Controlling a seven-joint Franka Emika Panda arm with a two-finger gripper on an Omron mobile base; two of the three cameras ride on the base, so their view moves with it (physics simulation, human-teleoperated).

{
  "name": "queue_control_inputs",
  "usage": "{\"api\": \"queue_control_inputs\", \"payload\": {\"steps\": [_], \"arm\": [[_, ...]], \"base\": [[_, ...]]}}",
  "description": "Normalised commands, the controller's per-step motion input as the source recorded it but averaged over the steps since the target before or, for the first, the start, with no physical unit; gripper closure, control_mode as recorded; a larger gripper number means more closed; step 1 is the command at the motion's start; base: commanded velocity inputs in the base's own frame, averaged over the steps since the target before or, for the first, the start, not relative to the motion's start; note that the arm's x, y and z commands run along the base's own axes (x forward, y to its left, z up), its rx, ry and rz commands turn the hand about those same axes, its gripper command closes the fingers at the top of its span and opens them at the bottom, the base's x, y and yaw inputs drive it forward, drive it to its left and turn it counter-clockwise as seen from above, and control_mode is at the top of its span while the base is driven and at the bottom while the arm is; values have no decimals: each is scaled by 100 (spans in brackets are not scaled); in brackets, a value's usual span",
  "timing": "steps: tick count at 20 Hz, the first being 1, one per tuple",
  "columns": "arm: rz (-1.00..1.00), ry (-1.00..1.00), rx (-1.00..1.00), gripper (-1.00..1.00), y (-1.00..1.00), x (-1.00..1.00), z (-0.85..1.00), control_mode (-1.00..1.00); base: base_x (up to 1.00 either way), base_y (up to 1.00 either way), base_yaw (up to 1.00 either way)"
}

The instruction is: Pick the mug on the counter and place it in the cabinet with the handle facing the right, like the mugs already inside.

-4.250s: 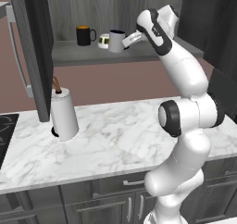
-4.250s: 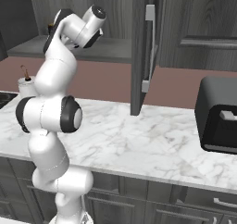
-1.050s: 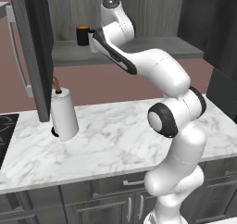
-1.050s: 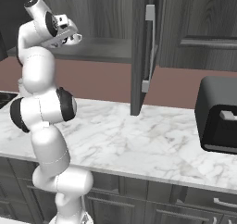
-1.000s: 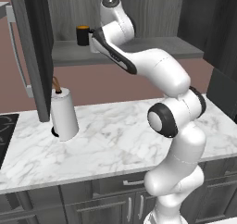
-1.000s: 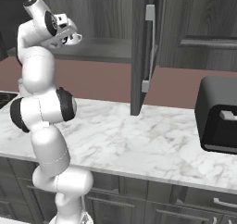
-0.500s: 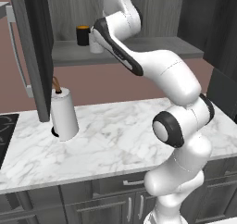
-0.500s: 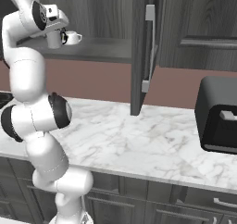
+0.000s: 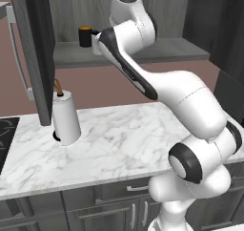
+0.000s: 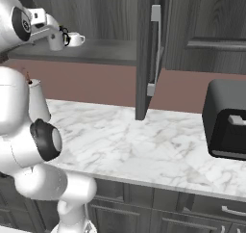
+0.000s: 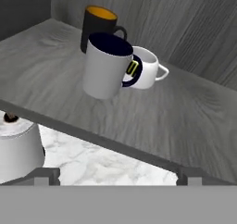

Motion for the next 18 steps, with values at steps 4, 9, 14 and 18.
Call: {"api": "queue_control_inputs", "payload": {"steps": [4,9,14,18], "arm": [[0,-7,0,-100,0,-86,-8,-100],[0,-6,0,-100,0,-82,-11,-100],[0,-3,0,-100,-1,-65,-17,-100],[0,0,6,-100,0,-11,-5,-100]], "base": [[0,0,0],[0,0,0],[0,0,0],[0,0,0]]}}
